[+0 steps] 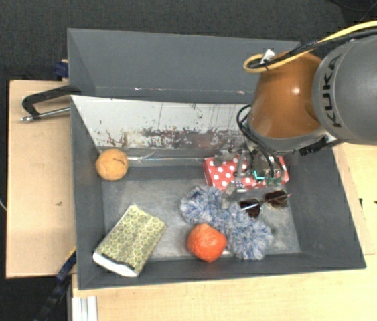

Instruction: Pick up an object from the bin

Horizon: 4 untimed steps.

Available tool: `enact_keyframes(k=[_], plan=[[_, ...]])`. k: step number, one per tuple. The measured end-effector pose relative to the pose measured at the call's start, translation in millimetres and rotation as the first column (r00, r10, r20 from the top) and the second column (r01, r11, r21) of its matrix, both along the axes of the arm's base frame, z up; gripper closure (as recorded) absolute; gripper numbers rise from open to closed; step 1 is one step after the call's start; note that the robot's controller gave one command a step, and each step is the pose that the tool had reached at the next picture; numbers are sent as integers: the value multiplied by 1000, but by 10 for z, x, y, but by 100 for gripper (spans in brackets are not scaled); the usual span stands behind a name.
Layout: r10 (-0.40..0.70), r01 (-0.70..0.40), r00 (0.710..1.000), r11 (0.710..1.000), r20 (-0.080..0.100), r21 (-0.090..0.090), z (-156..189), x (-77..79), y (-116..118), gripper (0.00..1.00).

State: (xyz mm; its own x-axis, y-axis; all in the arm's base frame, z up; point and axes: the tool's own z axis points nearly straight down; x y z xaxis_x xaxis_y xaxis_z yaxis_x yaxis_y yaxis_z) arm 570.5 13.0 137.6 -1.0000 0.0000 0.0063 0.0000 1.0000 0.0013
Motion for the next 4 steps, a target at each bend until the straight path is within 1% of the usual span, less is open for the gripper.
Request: enact_keyframes(k=[1,2,3,4], plan=[[155,-155,988,988,17,-3,-235,85,155,0],[307,-307,952,952,13,-3,-480,121,307,0],[307,-307,952,952,9,-4,-511,165,328,0],[504,-504,864,864,7,-8,-543,187,473,0]])
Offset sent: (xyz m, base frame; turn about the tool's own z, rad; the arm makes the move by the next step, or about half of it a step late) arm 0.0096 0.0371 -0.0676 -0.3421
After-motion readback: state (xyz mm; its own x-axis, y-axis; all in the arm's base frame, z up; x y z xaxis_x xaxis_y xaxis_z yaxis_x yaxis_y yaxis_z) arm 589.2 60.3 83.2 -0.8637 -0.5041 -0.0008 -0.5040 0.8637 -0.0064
